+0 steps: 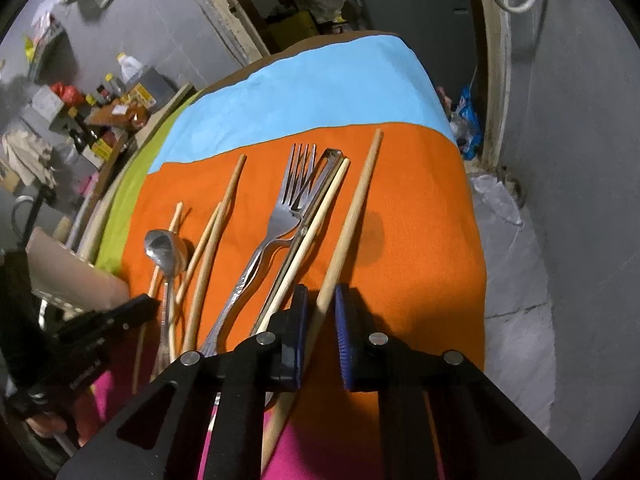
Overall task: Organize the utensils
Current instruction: 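Close the left tool on a wooden chopstick while the right tool grasps another chopstick, then lift both held chopsticks and carry them over the white basket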
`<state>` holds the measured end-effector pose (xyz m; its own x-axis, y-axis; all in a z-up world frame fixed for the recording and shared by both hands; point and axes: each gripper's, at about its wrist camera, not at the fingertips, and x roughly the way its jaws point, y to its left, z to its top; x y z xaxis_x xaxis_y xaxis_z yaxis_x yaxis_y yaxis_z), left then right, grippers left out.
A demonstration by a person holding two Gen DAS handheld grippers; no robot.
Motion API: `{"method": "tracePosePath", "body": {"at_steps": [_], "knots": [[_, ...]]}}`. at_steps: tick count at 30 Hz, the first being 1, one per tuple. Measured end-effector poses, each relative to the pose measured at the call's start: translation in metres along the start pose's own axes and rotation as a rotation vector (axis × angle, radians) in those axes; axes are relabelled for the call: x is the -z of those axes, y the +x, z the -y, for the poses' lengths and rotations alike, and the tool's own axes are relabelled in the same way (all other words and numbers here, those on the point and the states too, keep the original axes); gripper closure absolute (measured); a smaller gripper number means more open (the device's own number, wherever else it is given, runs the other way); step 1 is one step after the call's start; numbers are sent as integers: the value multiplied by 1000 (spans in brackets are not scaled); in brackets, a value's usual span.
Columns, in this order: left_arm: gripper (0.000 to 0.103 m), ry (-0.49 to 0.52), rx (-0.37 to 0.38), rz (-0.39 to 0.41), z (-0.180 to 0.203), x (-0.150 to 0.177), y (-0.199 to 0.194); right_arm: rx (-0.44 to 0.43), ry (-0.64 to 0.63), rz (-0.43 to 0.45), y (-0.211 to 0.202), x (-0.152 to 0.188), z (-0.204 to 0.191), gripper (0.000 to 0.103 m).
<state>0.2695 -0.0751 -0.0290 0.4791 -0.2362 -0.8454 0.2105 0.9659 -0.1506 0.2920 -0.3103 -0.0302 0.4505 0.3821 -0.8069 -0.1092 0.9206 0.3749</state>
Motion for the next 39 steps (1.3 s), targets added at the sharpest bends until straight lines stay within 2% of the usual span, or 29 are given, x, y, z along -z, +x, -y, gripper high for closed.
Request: {"method": "tracePosePath", "body": {"at_steps": [4,13,17,20,22,25,29,33,39], "knots": [[101,-11,35,-1,1,8,-6,-65,79,9,-7,7,9,97],[101,-30,104,7,-4,32,-27,-173,121,63,-27,32,4,98],[101,-66,158,49,-14,40,-44,-193,62,154,-46,42,-18,98],[101,-62,189,163,-18,41,-66,-207,-10,242,-58,46,-43,98],[101,-31,177,281,-18,41,-84,-210,-61,299,-64,46,-62,98],[101,-2,182,400,-20,41,-105,-212,-125,373,-69,44,-88,98],[101,7,145,557,-30,32,-131,-239,-197,448,-72,36,-123,98],[101,-10,105,680,-51,21,-161,-285,-253,516,-73,23,-158,98],[101,-31,27,797,-97,12,-192,-375,-310,590,-73,4,-206,98]]}}
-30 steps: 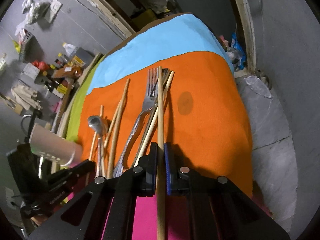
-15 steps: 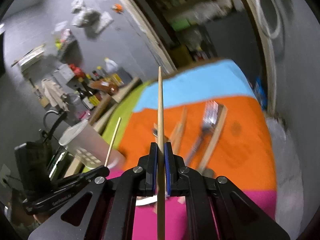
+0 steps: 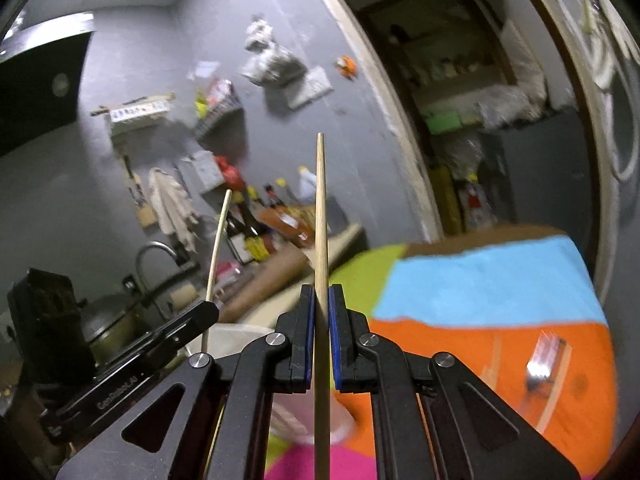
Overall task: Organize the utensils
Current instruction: 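Lift both held chopsticks and carry them over the white basket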
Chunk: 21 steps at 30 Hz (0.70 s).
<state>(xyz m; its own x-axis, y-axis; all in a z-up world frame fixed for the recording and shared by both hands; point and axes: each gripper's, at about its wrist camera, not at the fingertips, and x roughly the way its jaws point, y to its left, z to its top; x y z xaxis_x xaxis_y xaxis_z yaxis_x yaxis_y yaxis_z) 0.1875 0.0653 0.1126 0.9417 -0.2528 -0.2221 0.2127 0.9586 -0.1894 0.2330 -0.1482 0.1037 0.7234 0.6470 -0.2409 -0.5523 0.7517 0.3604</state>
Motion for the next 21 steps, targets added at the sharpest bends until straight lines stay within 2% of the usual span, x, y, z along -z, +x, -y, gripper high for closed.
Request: {"method": "tracePosePath", "body": {"at_steps": [8,11,16,21], "knots": [[101,-100,-139,113,-79,-18,2,-40,-3,160,35,-11,-33,98],[101,-149,-165,140,-98,-15,1,-38,16,201,48,-7,-36,98],[101,-166,-188,164,-109,-9,5,8,-18,251,61,3,-38,98],[101,-157,-205,166,-107,5,12,67,-89,258,70,18,-36,98]]}}
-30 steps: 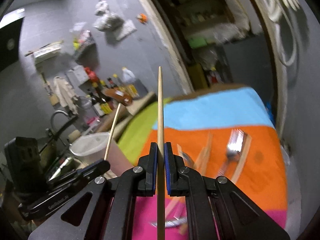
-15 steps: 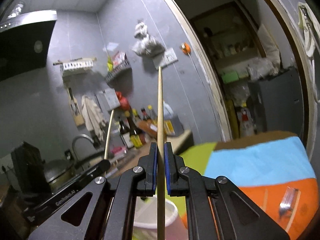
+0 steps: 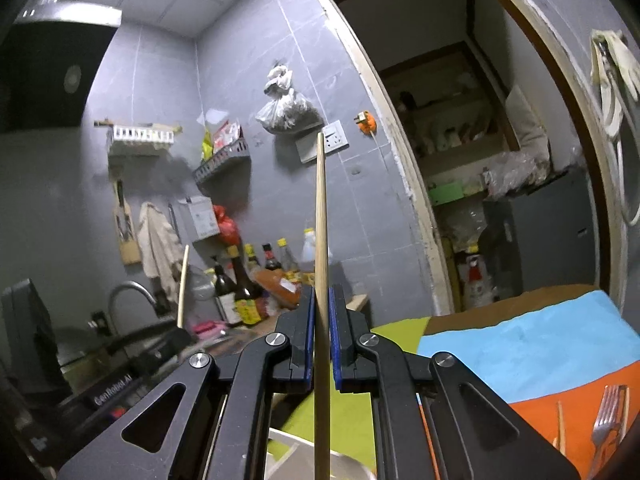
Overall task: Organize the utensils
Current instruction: 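Lift both held chopsticks and carry them over the white basket, then open both tools to drop the chopsticks into the white basket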
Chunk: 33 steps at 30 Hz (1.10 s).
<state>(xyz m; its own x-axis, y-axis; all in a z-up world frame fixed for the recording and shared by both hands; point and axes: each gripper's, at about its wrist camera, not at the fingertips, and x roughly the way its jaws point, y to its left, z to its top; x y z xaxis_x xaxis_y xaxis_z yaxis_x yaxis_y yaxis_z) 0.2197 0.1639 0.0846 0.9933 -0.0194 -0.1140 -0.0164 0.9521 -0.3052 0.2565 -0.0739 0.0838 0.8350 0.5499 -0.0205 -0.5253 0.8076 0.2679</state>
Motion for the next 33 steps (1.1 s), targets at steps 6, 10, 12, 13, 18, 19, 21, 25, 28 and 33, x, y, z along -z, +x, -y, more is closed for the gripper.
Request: {"method": "tracePosePath", "body": {"at_steps": [6,10,12,13,18,19,21,25,28,33], "knots": [[101,28,-29,-40,6,16,-4,11,-41,-56,3,17,6,97],[101,27,-28,-76,9,24,-10,-1,-74,-96,-2,22,7,97],[101,20,-26,-102,9,27,-11,-10,-77,-116,-4,24,8,96],[101,21,-27,-110,9,29,-12,-12,-84,-125,-6,25,8,96],[100,49,-41,-139,14,35,-15,-25,-109,-169,-11,30,6,95],[100,53,-40,-144,14,35,-16,-29,-114,-183,-12,31,6,95],[100,57,-37,-157,15,35,-17,-28,-122,-203,-12,33,4,94],[98,24,-17,-174,12,35,-21,-31,-128,-218,-17,33,4,82],[90,-5,-2,-180,10,32,-24,-32,-128,-212,-21,31,3,77],[71,-20,27,-159,15,26,-35,-11,-123,-178,-34,22,6,56]]}}
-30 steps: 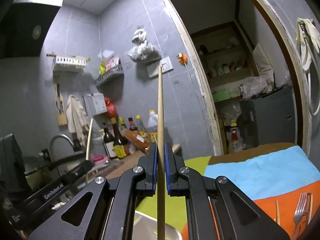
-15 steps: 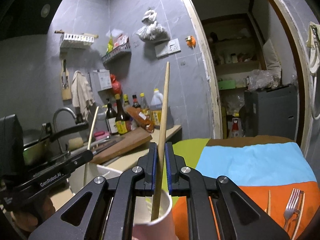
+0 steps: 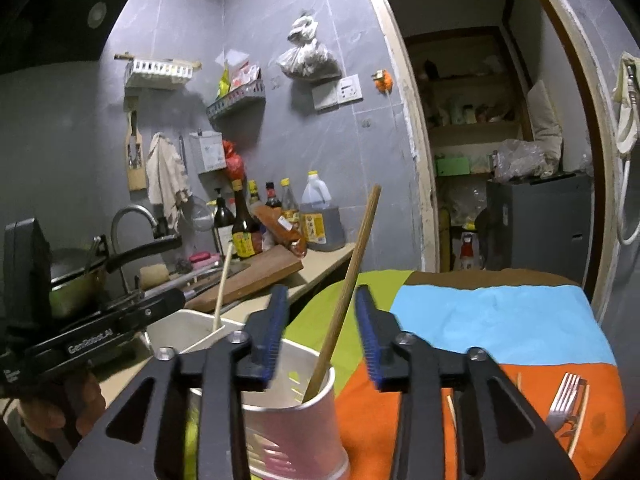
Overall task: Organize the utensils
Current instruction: 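Open both tools to drop the chopsticks into the white basket, then move both empty tools back over the remaining cutlery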
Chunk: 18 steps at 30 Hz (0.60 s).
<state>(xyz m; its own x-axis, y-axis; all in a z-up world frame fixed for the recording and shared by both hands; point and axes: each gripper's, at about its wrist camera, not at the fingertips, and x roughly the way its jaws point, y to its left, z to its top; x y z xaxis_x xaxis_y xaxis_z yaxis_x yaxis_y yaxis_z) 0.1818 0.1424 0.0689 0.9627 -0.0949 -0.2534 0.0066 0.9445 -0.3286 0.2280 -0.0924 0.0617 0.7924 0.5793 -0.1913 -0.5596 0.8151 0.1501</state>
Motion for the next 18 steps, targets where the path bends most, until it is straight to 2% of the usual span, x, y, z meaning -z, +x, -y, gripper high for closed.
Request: {"method": "tracePosePath", "body": {"at_steps": [3,7,10,12,15,18], "knots": [[65,9,18,7,8,-3,-5,24,20,35,-12,-5,7,41],[44,14,45,24,21,-5,-11,65,39,66,-28,-12,20,23],[33,35,51,55,34,-4,-16,118,38,92,-45,-17,32,14],[25,40,63,69,43,-3,-18,159,28,104,-57,-20,40,3],[13,35,82,89,54,1,-20,206,34,122,-74,-21,52,0],[11,45,108,93,67,6,-21,261,22,123,-91,-22,64,0]]}}
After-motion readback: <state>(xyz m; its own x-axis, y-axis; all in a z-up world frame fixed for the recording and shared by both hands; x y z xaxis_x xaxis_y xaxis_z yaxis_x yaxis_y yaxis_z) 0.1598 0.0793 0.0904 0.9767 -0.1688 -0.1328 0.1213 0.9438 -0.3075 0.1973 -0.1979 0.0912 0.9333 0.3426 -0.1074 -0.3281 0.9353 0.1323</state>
